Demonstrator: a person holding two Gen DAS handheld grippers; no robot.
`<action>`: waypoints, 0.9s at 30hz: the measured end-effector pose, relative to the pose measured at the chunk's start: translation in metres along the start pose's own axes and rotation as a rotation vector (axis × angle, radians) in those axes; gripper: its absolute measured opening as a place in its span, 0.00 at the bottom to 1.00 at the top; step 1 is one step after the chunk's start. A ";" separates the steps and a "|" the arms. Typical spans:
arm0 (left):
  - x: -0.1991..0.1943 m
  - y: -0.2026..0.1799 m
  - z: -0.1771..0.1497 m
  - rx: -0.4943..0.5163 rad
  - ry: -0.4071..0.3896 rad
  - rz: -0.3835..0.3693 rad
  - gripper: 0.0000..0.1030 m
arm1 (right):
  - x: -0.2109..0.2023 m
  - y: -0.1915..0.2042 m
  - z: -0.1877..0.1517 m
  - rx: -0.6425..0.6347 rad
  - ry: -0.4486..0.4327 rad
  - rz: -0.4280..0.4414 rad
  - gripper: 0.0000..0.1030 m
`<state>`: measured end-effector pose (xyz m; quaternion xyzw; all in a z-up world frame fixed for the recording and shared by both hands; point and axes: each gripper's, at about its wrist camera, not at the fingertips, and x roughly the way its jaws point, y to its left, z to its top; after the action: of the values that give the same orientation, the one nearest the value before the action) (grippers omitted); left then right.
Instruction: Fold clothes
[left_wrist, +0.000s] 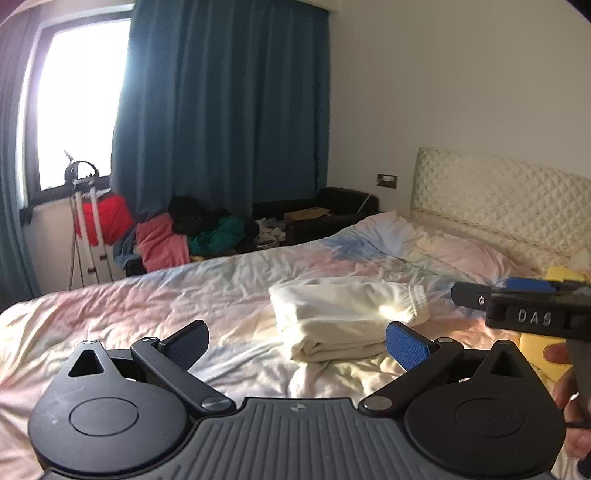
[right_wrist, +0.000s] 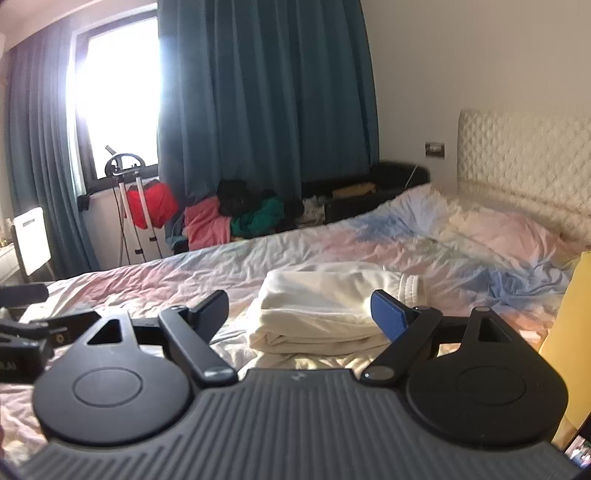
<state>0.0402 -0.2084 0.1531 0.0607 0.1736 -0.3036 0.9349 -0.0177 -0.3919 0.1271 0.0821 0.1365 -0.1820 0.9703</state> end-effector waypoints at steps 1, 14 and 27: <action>-0.001 0.005 -0.006 -0.017 -0.002 0.004 1.00 | 0.000 0.004 -0.006 -0.006 -0.007 -0.005 0.83; 0.011 0.058 -0.044 -0.111 0.003 0.089 1.00 | 0.032 0.029 -0.063 -0.036 0.045 -0.057 0.83; 0.039 0.055 -0.059 -0.105 0.061 0.111 1.00 | 0.042 0.038 -0.076 -0.065 0.083 -0.099 0.83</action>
<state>0.0848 -0.1728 0.0847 0.0302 0.2141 -0.2400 0.9464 0.0162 -0.3546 0.0471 0.0509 0.1862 -0.2217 0.9558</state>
